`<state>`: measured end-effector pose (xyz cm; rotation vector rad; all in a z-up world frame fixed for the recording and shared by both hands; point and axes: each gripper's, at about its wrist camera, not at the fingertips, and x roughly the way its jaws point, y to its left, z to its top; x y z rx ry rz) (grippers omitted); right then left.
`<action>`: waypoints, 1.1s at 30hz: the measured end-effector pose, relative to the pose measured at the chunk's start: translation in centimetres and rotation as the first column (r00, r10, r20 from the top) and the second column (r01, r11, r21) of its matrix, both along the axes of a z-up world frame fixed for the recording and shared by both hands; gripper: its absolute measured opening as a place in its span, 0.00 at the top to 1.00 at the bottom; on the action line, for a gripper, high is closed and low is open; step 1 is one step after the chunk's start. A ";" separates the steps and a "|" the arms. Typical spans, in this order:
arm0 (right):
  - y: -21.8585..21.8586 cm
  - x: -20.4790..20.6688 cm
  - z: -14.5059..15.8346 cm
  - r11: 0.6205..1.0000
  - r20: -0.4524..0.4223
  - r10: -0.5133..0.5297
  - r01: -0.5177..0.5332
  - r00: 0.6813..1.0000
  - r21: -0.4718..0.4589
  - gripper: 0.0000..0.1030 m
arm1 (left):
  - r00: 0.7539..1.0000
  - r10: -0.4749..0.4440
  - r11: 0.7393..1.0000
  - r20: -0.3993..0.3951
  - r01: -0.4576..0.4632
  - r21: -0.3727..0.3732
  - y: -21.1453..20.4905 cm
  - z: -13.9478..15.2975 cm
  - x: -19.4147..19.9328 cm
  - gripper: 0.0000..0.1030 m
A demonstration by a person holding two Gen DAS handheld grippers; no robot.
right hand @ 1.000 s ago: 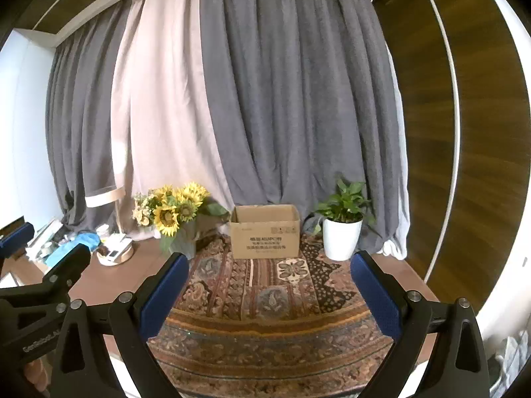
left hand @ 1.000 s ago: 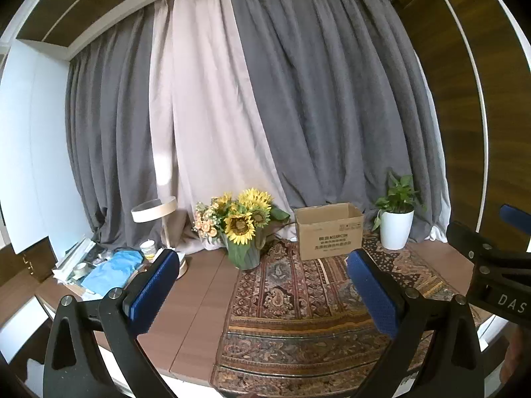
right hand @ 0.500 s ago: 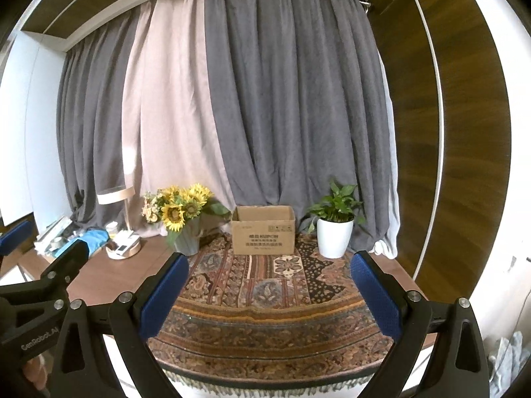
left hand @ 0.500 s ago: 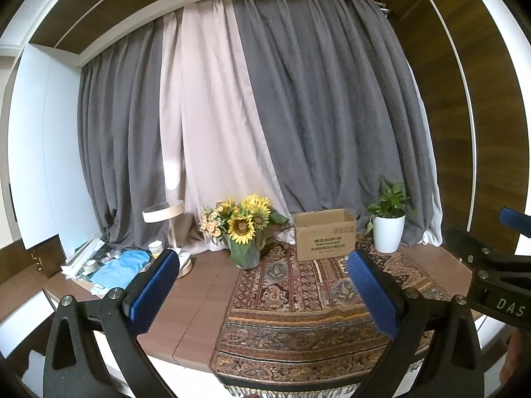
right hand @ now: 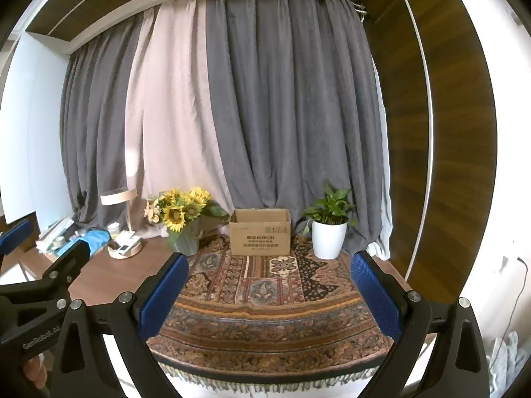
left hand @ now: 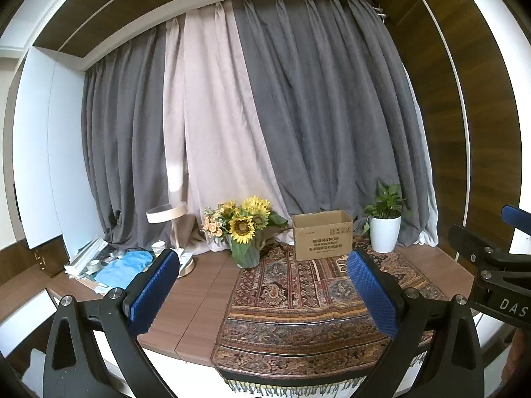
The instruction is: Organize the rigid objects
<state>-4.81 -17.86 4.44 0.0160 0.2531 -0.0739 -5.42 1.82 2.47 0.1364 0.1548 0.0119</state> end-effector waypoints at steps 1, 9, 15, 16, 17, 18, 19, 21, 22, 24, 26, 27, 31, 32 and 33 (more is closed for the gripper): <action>0.0 -0.3 0.1 1.000 0.002 0.001 -0.001 1.000 -0.001 0.03 | 1.000 0.000 1.000 0.001 0.000 0.000 0.0 0.0 -0.2 0.00; -0.2 -1.0 0.2 1.000 0.006 0.002 -0.002 1.000 0.000 0.03 | 1.000 0.000 1.000 0.002 0.000 0.001 -0.3 0.0 -0.6 0.00; -0.2 -1.1 0.2 1.000 0.008 0.000 0.000 1.000 -0.001 0.03 | 1.000 -0.001 1.000 0.004 0.001 0.001 -0.3 0.0 -0.7 0.00; -0.2 -1.1 0.2 1.000 0.009 0.000 0.000 1.000 -0.001 0.03 | 1.000 0.000 1.000 0.003 0.000 0.001 -0.3 0.0 -0.6 0.00; -0.2 -1.2 0.2 1.000 0.009 0.001 -0.001 1.000 -0.001 0.03 | 1.000 -0.001 1.000 0.004 0.001 0.001 -0.4 0.0 -0.7 0.00; -0.2 -1.2 0.2 1.000 0.009 0.000 0.000 1.000 -0.001 0.03 | 1.000 -0.002 1.000 0.004 0.002 0.001 -0.3 0.0 -0.7 0.00; -0.2 -1.3 0.2 1.000 0.010 0.000 0.000 1.000 -0.001 0.03 | 1.000 -0.003 1.000 0.004 0.003 0.001 -0.4 0.0 -0.7 0.00; -0.1 -1.3 0.2 1.000 0.009 0.001 -0.001 1.000 0.000 0.03 | 1.000 -0.004 1.000 0.005 0.004 0.003 -0.3 0.0 -0.7 0.00; -0.1 -1.3 0.3 1.000 0.010 0.000 0.000 1.000 0.000 0.03 | 1.000 -0.004 1.000 0.005 0.004 0.003 -0.5 0.0 -0.7 0.00; -0.1 -1.3 0.2 1.000 0.010 0.000 0.000 1.000 0.000 0.03 | 1.000 -0.003 1.000 0.004 0.003 0.003 -0.6 0.0 -0.8 0.00; -0.1 -1.3 0.2 1.000 0.009 0.001 -0.001 1.000 0.001 0.03 | 1.000 -0.002 1.000 0.004 0.002 0.003 -0.7 0.0 -0.8 0.00; -0.1 -1.4 0.2 1.000 0.008 0.001 -0.001 1.000 0.001 0.03 | 1.000 -0.001 1.000 0.005 0.001 0.003 -0.7 0.0 -0.8 0.00; -0.1 -1.3 0.2 1.000 0.009 -0.001 0.001 1.000 0.000 0.03 | 1.000 -0.002 1.000 0.006 0.002 0.004 -0.7 0.1 -0.8 0.00; -0.1 -1.3 0.3 1.000 0.008 0.000 0.000 1.000 0.001 0.03 | 1.000 -0.001 1.000 0.006 0.001 0.004 -0.8 0.1 -0.8 0.00; -0.2 -1.4 0.4 1.000 0.007 -0.001 0.001 1.000 0.001 0.03 | 1.000 -0.001 1.000 0.005 0.001 0.004 -0.8 0.1 -0.8 0.00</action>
